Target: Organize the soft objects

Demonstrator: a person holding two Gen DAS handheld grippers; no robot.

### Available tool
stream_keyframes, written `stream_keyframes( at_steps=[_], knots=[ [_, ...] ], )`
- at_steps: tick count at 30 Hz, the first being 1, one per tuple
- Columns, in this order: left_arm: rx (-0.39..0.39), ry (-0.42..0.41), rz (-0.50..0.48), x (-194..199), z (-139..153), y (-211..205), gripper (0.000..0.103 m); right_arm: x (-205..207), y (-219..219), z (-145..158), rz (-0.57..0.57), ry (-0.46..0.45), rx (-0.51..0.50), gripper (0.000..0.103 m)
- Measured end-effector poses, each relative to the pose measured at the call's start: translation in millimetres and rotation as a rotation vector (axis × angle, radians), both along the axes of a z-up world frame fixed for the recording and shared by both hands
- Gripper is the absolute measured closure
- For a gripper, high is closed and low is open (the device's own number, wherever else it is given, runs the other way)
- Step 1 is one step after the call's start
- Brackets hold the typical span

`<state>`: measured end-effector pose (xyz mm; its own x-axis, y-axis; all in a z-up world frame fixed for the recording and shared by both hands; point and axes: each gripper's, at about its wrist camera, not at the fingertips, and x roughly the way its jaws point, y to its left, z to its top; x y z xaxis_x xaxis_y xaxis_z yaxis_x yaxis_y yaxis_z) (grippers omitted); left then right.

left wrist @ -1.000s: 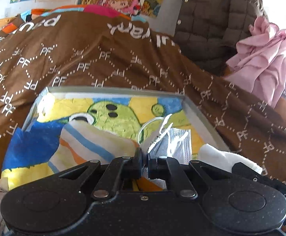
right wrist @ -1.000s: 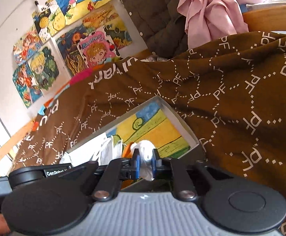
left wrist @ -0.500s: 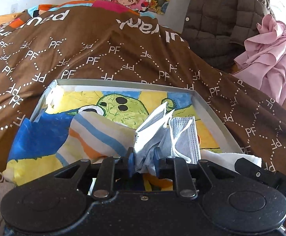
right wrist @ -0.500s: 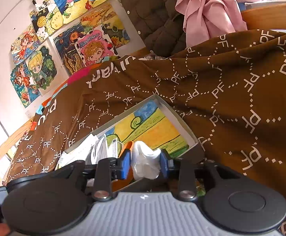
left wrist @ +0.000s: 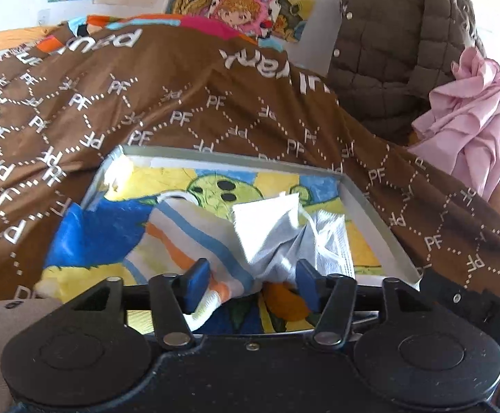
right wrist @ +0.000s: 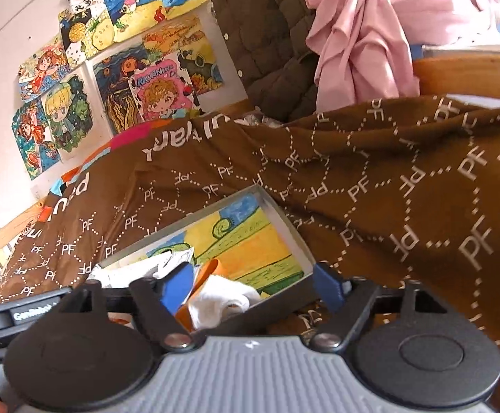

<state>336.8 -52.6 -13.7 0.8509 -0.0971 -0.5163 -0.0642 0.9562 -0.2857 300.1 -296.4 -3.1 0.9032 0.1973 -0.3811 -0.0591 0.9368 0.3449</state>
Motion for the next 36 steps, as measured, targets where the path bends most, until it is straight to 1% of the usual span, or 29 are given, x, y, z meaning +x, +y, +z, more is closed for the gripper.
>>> stream_keyframes(
  at_steps=[3,7,10,12,14,16,18,20,24,30,36],
  knots=[
    [0.003,-0.03,0.006,-13,11,3,0.034,-16,1,13,-0.001,-0.019,-0.034,0.013],
    [0.025,-0.071,0.009,-35,28,5,0.026,-45,-1,29,-0.004,-0.049,-0.049,0.007],
    [0.037,-0.096,0.008,-55,40,6,0.021,-67,0,41,0.0,-0.073,-0.077,0.004],
    [0.042,-0.113,0.008,-69,48,6,0.019,-84,2,49,-0.001,-0.092,-0.097,0.001],
    [0.05,-0.13,0.005,-86,55,6,0.019,-99,4,55,0.006,-0.104,-0.117,0.001],
    [0.066,-0.146,-0.001,-103,60,6,0.015,-116,5,59,0.002,-0.111,-0.126,0.0],
    [0.079,-0.164,-0.002,-122,65,6,0.011,-131,6,60,0.005,-0.112,-0.128,0.0],
    [0.085,-0.179,-0.003,-139,68,6,0.01,-149,8,58,0.005,-0.109,-0.135,0.0],
    [0.082,-0.198,-0.011,-172,70,8,0.006,-181,13,52,0.019,-0.096,-0.168,0.0],
    [0.079,-0.214,-0.023,-215,62,10,0.004,-220,22,51,0.026,-0.107,-0.199,0.0],
    [0.104,-0.209,-0.038,-244,51,13,0.003,-247,24,45,0.026,-0.088,-0.209,0.0]
  ],
)
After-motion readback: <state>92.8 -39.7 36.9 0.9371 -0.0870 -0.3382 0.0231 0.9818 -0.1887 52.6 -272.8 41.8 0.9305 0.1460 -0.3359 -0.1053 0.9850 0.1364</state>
